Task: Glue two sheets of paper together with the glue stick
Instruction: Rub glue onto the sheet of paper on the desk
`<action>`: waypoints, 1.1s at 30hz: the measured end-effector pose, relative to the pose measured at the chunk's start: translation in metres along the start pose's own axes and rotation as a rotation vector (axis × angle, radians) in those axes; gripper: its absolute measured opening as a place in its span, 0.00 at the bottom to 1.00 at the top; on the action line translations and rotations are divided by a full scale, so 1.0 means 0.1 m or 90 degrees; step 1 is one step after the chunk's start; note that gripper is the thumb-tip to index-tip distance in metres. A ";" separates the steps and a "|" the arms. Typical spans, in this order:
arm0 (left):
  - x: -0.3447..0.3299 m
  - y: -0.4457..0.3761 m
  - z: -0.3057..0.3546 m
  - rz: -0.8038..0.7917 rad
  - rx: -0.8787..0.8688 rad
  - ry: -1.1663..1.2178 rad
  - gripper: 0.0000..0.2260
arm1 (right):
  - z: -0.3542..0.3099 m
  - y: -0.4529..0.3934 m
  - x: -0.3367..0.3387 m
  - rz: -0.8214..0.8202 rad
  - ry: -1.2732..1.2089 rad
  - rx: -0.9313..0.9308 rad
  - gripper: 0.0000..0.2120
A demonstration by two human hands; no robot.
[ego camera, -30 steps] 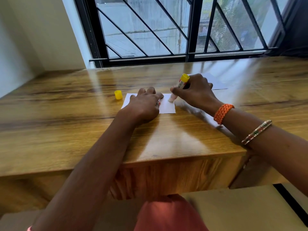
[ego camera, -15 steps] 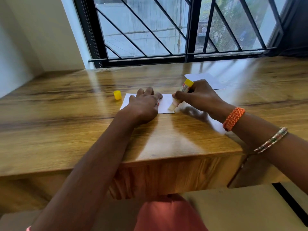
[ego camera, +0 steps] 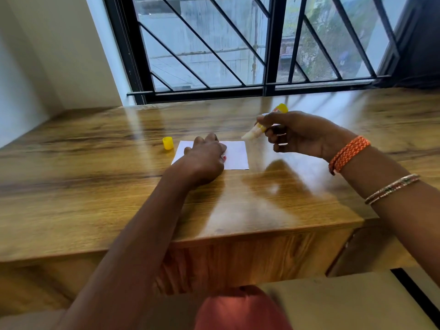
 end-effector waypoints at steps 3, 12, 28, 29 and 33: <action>0.02 0.04 0.03 -0.008 -0.020 0.052 0.12 | 0.04 -0.06 0.03 0.038 -0.119 -0.012 0.04; 0.16 0.05 -0.01 -0.009 -0.049 0.106 0.15 | 0.08 -0.45 -0.27 0.086 -0.227 0.000 0.06; 0.53 -0.67 -1.61 0.170 0.131 0.572 0.10 | -0.10 -1.39 -1.38 0.042 -0.132 0.145 0.16; 0.54 -0.67 -1.60 0.177 0.126 0.578 0.10 | -0.09 -1.42 -1.43 0.028 -0.116 0.149 0.16; 0.59 -0.67 -1.67 0.232 0.139 0.596 0.10 | 0.05 -1.48 -1.57 -0.021 -0.075 0.128 0.19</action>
Point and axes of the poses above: each hand's wrist, its own y-axis away from the middle knuckle, its own x-axis out of the back of the hand, z = x × y, the point moved 10 cm from there along -y, towards the middle knuckle, and after that the axes turned 13 degrees about x, right-handed, at the moved point
